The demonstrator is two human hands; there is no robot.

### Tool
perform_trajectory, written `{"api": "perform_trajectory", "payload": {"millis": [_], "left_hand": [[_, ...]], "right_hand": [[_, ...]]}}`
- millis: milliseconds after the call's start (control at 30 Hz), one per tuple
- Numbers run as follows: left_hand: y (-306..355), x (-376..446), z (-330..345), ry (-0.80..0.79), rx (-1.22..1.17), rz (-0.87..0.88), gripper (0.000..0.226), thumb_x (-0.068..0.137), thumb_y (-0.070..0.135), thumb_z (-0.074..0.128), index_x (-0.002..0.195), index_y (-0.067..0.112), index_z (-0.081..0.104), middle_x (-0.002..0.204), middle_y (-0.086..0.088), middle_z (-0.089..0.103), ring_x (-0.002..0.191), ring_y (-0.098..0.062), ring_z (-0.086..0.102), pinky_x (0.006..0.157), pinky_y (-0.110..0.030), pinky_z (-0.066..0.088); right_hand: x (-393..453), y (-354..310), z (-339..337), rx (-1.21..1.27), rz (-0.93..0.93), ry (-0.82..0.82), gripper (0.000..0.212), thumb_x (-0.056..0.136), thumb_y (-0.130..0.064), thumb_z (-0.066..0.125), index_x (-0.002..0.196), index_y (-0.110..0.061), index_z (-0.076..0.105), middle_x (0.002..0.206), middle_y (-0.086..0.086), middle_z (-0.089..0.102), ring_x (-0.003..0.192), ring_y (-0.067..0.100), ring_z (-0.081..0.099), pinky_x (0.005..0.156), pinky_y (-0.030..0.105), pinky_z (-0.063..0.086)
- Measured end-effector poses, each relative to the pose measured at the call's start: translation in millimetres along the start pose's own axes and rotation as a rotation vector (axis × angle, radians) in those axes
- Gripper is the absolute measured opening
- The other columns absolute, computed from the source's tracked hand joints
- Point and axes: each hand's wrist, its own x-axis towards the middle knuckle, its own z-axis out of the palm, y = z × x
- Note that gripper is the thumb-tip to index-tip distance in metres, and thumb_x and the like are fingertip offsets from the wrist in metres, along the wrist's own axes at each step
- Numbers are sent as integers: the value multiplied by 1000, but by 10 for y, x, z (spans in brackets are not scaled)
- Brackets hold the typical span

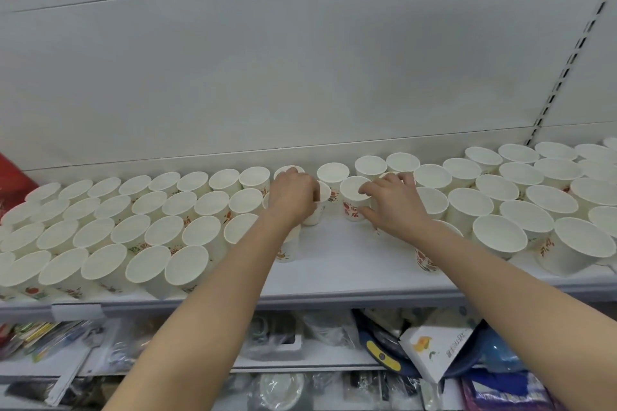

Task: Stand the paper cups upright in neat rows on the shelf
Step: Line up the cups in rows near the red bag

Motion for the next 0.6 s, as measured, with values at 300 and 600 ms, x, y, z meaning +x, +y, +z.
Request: {"api": "perform_trajectory", "payload": {"millis": [300,600], "left_hand": [[-2,-125,24,-5,-259,-54,10,76,24,66,82,30,70,86,6,69,94,-18,54,61,-28,35],[-91,-245,20,21,-170,74,23,77,30,71,100,34,70,95,8,66,98,-17,52,66,-29,37]], "right_hand": [[20,-5,-162,-92,-81,-106,17,78,-35,58,69,-22,64,72,-6,64,90,21,50,91,37,23],[750,-227,-39,96,19,-110,20,81,-26,65,102,-24,68,100,-6,66,101,20,49,77,30,34]]}}
